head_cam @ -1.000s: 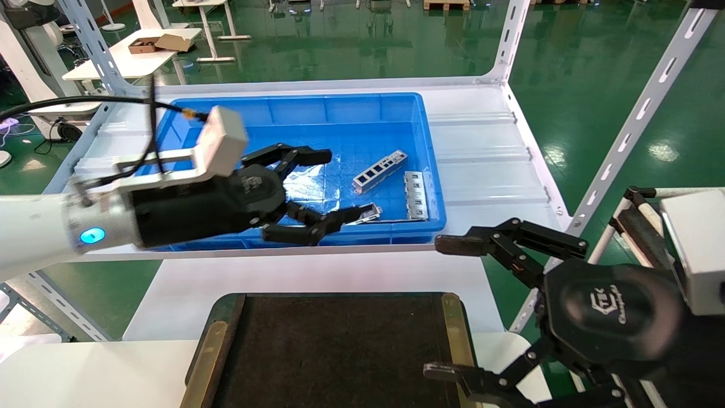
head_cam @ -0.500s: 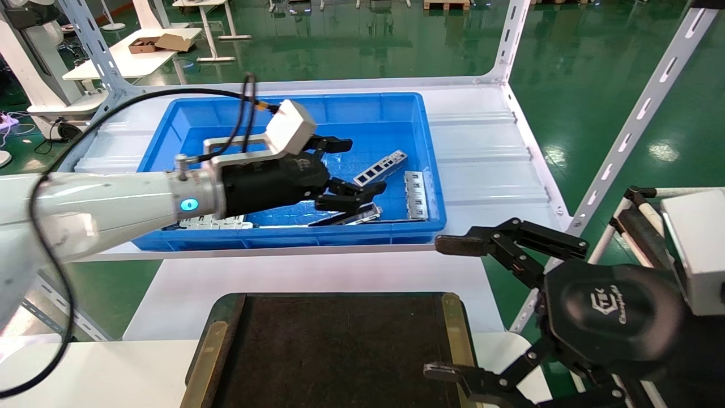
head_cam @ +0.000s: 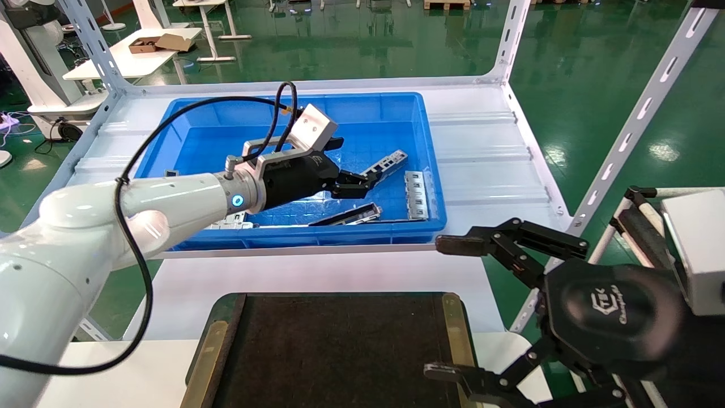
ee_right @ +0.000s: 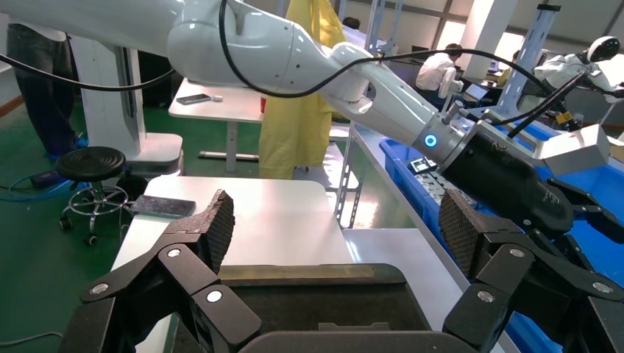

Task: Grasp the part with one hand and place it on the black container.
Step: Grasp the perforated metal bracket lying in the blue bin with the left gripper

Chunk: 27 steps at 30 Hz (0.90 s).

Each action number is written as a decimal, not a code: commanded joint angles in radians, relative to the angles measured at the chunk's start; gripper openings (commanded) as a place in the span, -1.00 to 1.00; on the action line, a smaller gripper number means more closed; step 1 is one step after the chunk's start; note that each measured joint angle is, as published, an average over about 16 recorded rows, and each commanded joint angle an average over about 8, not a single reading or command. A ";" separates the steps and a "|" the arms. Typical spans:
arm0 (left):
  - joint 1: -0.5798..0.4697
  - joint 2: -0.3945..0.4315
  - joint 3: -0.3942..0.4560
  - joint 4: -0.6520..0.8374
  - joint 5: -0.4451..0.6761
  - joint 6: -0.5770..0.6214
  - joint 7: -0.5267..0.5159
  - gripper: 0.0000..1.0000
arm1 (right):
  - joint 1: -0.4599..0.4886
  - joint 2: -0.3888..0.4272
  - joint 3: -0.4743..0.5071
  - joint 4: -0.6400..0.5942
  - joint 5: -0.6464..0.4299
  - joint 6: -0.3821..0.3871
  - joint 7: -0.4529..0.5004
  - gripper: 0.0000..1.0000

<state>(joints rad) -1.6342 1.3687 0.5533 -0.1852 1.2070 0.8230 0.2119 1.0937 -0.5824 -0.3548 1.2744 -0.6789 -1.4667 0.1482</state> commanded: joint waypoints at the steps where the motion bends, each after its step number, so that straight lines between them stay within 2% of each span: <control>1: 0.014 0.003 0.011 -0.018 -0.007 -0.027 -0.015 1.00 | 0.000 0.000 0.000 0.000 0.000 0.000 0.000 1.00; 7: 0.041 0.003 0.080 -0.070 -0.031 -0.080 -0.081 1.00 | 0.000 0.000 0.000 0.000 0.000 0.000 0.000 0.98; 8: 0.044 0.003 0.092 -0.077 -0.036 -0.089 -0.092 1.00 | 0.000 0.000 0.000 0.000 0.000 0.000 0.000 0.85; 9: 0.047 0.003 0.104 -0.083 -0.040 -0.097 -0.102 0.93 | 0.000 0.000 0.000 0.000 0.000 0.000 0.000 0.61; 15: 0.056 0.002 0.173 -0.110 -0.069 -0.144 -0.155 -0.54 | 0.000 0.000 0.000 0.000 0.000 0.000 0.000 -0.88; 16: 0.058 0.001 0.184 -0.113 -0.074 -0.150 -0.162 -0.79 | 0.000 0.000 0.000 0.000 0.000 0.000 0.000 -0.99; 17: 0.059 0.001 0.195 -0.116 -0.079 -0.158 -0.170 -0.97 | 0.000 0.000 0.000 0.000 0.000 0.000 0.000 -1.00; 18: 0.060 0.001 0.206 -0.119 -0.084 -0.165 -0.177 -1.00 | 0.000 0.000 0.000 0.000 0.000 0.000 0.000 -1.00; 27: 0.070 -0.001 0.291 -0.136 -0.132 -0.220 -0.227 -1.00 | 0.000 0.000 0.000 0.000 0.000 0.000 0.000 -1.00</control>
<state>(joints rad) -1.5654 1.3682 0.8427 -0.3208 1.0750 0.6050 -0.0122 1.0938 -0.5822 -0.3552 1.2744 -0.6786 -1.4665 0.1480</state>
